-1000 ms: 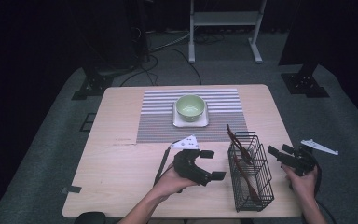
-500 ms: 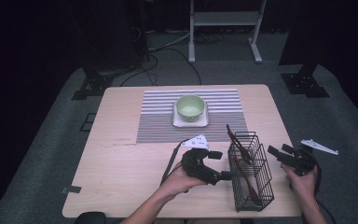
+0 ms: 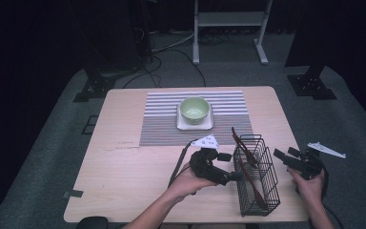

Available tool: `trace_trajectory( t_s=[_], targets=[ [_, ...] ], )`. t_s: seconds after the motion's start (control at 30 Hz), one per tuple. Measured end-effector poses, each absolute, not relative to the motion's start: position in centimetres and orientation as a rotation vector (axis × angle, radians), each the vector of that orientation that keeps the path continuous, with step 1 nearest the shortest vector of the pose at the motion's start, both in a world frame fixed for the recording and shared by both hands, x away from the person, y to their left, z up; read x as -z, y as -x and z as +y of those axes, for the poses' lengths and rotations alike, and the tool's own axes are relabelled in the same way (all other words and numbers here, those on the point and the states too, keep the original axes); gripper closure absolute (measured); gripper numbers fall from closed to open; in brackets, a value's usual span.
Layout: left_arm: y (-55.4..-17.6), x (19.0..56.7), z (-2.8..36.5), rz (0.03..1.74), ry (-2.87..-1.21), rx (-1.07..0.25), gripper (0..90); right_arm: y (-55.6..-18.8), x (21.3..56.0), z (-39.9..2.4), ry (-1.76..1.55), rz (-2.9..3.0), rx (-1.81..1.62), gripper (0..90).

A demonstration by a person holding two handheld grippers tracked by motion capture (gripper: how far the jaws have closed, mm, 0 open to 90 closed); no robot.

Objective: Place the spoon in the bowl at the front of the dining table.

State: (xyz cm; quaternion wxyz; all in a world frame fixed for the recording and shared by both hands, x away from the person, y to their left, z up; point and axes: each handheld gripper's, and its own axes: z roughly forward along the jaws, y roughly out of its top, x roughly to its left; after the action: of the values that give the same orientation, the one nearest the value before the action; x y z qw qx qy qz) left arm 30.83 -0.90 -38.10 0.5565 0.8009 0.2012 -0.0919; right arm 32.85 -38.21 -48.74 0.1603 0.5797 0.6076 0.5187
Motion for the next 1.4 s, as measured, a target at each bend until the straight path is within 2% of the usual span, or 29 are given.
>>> trace_trajectory(
  t_s=[0.33,0.83,1.4],
  targets=[
    [-31.0,37.6,-1.3,0.482,-1.909,0.195,23.5,-32.9,48.7,-38.2,-1.652,1.74,-1.48,14.7],
    [-31.4,37.4,-2.0,0.495,-1.925,0.182,40.8,-32.9,48.7,-38.1,-1.647,1.742,-1.476,14.7],
    [-31.7,37.6,-2.2,0.489,-1.914,0.196,64.3,-32.9,48.7,-38.1,-1.649,1.737,-1.468,14.7]
  ],
)
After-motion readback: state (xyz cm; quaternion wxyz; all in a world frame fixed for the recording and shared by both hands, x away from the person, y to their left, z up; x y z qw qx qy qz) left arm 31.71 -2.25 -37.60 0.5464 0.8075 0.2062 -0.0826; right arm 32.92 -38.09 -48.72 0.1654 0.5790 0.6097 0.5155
